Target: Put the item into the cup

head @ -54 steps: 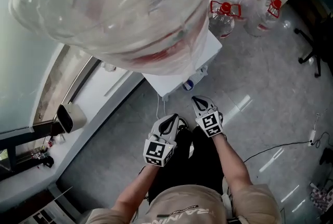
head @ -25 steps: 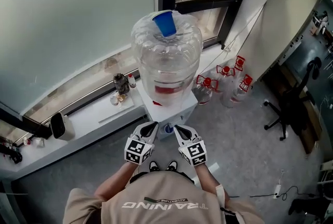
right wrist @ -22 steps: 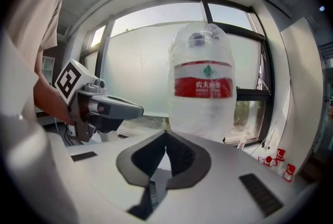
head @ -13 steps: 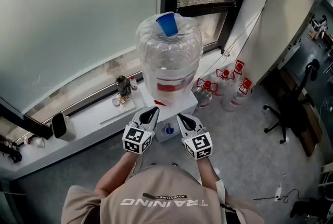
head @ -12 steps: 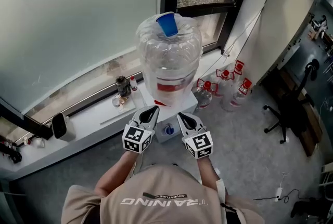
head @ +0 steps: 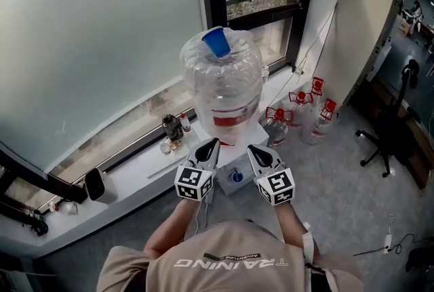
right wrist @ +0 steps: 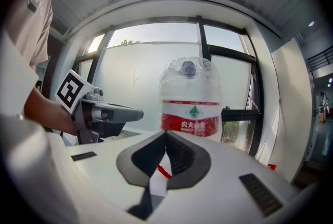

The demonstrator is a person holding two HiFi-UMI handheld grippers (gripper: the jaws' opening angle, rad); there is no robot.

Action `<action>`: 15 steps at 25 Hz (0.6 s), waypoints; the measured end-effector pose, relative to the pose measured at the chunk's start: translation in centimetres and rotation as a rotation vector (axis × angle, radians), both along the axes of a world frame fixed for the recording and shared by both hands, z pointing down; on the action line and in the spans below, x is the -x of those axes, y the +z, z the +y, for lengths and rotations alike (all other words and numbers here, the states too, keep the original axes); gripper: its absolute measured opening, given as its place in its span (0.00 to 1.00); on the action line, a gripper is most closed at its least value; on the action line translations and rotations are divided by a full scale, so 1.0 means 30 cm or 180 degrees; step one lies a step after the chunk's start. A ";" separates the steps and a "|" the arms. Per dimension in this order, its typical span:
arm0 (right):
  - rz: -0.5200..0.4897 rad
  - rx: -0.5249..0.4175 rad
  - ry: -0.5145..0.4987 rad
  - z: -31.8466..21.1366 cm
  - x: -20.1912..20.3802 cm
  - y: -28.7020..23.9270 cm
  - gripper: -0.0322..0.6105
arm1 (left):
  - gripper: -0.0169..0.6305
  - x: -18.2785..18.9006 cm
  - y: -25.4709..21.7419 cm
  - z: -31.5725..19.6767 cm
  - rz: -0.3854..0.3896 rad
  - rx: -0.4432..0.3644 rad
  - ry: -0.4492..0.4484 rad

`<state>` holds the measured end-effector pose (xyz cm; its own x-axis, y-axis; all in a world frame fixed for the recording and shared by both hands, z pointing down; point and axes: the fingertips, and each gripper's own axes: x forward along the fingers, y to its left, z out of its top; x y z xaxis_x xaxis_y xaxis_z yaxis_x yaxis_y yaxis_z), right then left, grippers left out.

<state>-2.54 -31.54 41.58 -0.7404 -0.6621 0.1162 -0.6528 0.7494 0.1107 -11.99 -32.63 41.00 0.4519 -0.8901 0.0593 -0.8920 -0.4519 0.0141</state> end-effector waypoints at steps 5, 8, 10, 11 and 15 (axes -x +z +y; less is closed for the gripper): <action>-0.0091 0.0058 0.0078 0.005 -0.005 0.004 0.07 | 0.04 0.009 0.027 0.023 -0.0026 0.0054 0.0005; -0.0090 -0.0016 0.0117 -0.007 -0.020 -0.005 0.07 | 0.04 0.012 0.048 0.012 -0.0013 0.0107 -0.0007; -0.0095 -0.0111 0.0117 -0.012 -0.017 -0.022 0.07 | 0.04 0.009 0.044 0.000 0.0014 0.0098 -0.0019; -0.0082 -0.0143 0.0105 -0.011 -0.014 -0.029 0.07 | 0.04 0.005 0.035 -0.004 0.0022 0.0077 -0.0018; -0.0048 -0.0173 0.0042 -0.026 0.001 -0.040 0.07 | 0.04 -0.010 -0.001 -0.008 -0.0045 -0.0025 0.0014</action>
